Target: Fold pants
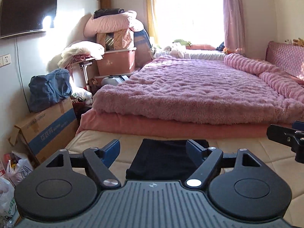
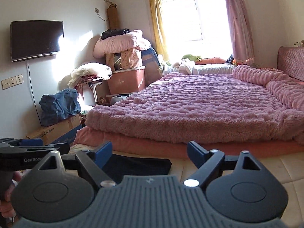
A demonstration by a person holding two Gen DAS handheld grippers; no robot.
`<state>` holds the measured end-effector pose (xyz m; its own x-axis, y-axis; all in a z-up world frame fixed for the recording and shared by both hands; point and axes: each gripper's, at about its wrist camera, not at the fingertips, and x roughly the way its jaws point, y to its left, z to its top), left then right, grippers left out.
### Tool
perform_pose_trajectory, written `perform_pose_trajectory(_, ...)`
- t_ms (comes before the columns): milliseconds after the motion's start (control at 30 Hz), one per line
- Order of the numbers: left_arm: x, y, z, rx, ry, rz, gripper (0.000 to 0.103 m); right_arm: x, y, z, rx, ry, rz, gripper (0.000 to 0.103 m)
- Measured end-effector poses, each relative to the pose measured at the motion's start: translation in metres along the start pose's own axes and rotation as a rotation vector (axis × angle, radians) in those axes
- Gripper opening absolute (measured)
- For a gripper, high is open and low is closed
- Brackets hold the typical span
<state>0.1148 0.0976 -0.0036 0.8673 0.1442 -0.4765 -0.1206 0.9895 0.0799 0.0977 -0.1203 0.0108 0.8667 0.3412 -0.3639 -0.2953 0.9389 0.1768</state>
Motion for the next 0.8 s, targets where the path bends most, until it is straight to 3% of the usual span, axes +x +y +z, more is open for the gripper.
perform_pose_trajectory(200, -0.002, 0.004, -0.026, -0.003, 0.080, 0.013, 0.094, -0.001, 0.018, -0.037, -0.013, 0.116, -0.055, 0.082)
perform_pose_trajectory(467, -0.004, 0.002, -0.057, -0.016, 0.189, 0.054, 0.094, 0.001, 0.039, -0.076, -0.079, 0.252, -0.039, 0.082)
perform_pose_trajectory(800, -0.010, -0.008, -0.068, 0.003, 0.232, 0.026, 0.094, 0.000, 0.036, -0.086, -0.075, 0.301, -0.063, 0.082)
